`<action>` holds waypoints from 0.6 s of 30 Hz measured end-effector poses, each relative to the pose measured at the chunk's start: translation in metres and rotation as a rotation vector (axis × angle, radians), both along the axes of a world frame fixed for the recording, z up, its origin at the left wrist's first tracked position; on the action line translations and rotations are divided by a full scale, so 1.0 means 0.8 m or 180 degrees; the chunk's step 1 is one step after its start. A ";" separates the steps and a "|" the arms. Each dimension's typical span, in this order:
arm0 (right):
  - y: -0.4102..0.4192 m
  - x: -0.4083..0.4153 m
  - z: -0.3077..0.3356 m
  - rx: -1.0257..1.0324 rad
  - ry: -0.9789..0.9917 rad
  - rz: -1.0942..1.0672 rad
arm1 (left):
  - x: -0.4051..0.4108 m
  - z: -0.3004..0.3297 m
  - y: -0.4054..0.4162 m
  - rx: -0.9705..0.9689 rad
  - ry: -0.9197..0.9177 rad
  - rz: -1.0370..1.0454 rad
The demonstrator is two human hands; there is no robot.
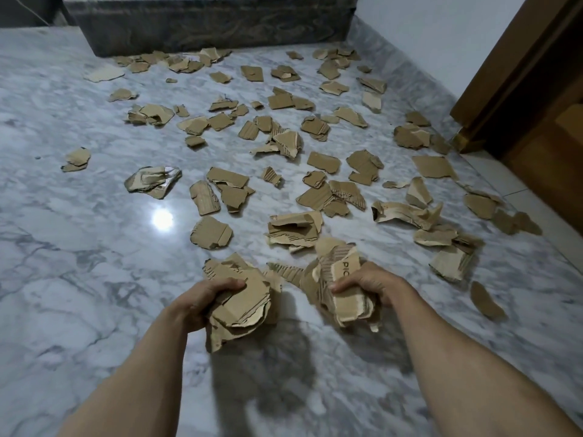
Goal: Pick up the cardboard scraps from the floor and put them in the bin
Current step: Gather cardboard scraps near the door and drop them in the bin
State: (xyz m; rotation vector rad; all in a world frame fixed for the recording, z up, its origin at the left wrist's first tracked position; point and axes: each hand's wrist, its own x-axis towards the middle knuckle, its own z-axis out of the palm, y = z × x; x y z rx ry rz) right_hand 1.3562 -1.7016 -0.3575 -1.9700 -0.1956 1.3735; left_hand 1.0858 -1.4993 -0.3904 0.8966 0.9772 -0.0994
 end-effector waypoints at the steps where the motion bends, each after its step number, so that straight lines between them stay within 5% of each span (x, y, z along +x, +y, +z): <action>1: -0.001 -0.007 -0.001 -0.0168 -0.0084 0.0242 | -0.001 0.001 0.001 0.0065 0.0027 -0.0004; 12: 0.054 -0.045 -0.014 0.0148 -0.0413 0.0541 | -0.005 -0.001 0.000 0.0047 -0.0015 0.0645; 18: 0.103 -0.079 -0.037 -0.0686 -0.1450 0.1192 | 0.002 0.000 -0.017 0.0274 0.0025 0.0570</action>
